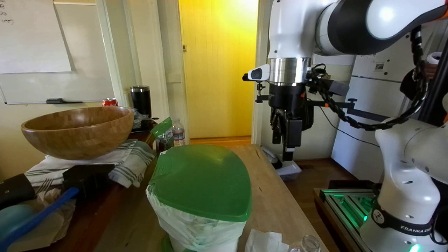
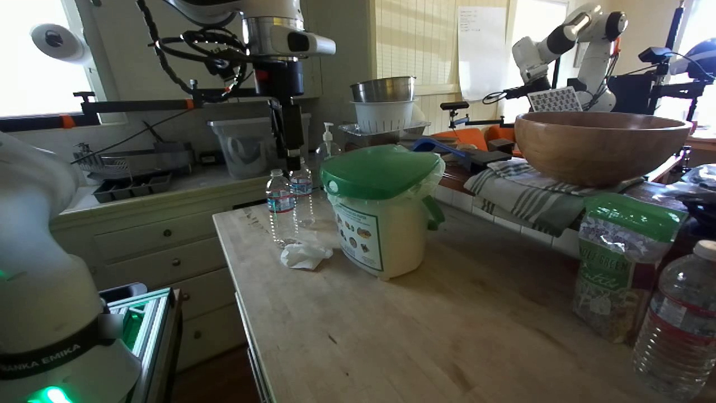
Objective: Open the white and green bin.
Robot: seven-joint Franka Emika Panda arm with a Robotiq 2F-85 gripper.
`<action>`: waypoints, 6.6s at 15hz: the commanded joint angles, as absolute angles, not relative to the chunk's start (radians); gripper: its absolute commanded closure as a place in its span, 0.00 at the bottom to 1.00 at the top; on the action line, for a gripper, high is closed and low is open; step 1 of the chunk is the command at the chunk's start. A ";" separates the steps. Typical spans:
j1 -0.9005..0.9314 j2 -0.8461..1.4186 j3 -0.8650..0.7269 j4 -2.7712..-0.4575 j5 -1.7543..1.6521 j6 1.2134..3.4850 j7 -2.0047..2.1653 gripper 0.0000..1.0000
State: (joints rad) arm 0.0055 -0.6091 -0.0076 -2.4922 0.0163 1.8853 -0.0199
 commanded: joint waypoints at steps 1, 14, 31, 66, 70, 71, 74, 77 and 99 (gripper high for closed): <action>-0.001 -0.637 -0.013 -2.536 0.066 1.968 0.032 0.00; -0.028 -0.680 -0.020 -2.750 0.216 2.469 0.192 0.00; -0.011 -0.630 -0.084 -2.741 0.369 2.503 0.230 0.00; 0.246 -0.480 -0.244 -2.747 1.233 2.782 -0.571 0.00; 0.244 -0.487 -0.201 -2.748 1.372 2.789 -0.694 0.00; 0.243 -0.487 -0.190 -2.748 1.400 2.792 -0.718 0.00; 0.240 -0.490 -0.155 -2.748 1.482 2.816 -0.781 0.00; 0.240 -0.495 -0.128 -2.748 1.556 2.846 -0.830 0.00; 0.316 -0.496 -0.089 -2.750 1.713 2.940 -0.818 0.00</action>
State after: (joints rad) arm 0.2858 -0.4861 -0.0921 -2.7497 1.6654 2.9050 -0.8122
